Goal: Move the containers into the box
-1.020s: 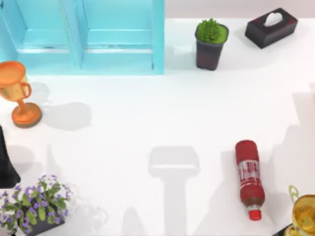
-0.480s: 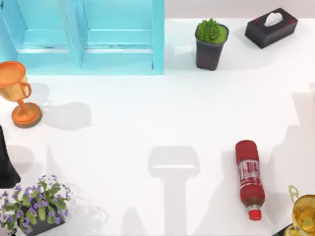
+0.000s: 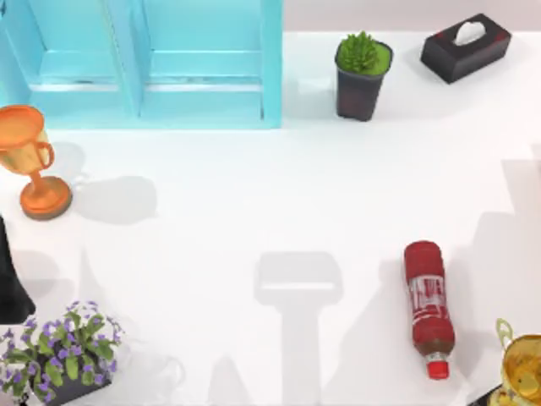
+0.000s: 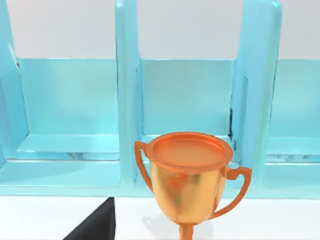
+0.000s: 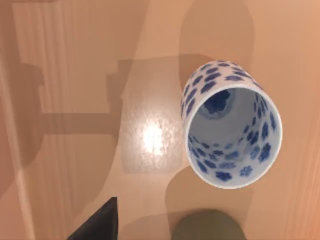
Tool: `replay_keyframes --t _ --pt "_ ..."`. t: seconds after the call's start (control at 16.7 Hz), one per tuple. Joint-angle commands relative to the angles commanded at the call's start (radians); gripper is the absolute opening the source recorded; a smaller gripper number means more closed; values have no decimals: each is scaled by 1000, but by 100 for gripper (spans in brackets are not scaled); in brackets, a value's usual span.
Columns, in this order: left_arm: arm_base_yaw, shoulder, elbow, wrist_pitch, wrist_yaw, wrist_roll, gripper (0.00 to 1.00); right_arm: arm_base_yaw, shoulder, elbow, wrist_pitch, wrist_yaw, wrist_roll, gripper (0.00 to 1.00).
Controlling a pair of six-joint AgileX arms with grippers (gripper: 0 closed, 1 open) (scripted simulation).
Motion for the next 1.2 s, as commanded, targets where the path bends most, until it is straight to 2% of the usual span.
replay_keyframes --t 1.2 --pt "0 0 0 0 0 0 100 -2 12 343 -326 0 -2 100"
